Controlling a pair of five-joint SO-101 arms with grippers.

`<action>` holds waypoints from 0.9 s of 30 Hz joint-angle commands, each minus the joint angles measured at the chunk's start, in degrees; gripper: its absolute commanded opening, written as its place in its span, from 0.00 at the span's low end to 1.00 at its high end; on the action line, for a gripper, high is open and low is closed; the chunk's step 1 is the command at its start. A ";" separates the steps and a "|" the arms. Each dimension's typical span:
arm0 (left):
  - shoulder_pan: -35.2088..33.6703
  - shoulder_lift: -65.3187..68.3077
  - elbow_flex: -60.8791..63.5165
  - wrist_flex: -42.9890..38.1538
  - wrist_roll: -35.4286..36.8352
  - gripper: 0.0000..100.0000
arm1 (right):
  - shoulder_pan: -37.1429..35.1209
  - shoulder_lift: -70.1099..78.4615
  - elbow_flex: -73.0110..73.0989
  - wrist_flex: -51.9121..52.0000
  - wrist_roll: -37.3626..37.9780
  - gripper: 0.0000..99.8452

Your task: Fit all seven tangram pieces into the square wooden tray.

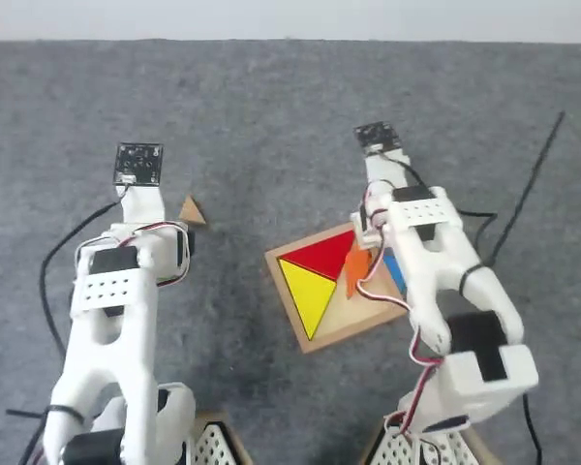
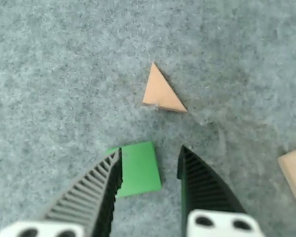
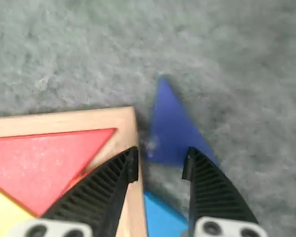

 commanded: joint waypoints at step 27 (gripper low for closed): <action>1.23 -2.55 0.84 -1.67 0.26 0.17 | -8.48 -22.46 20.92 1.01 1.32 0.17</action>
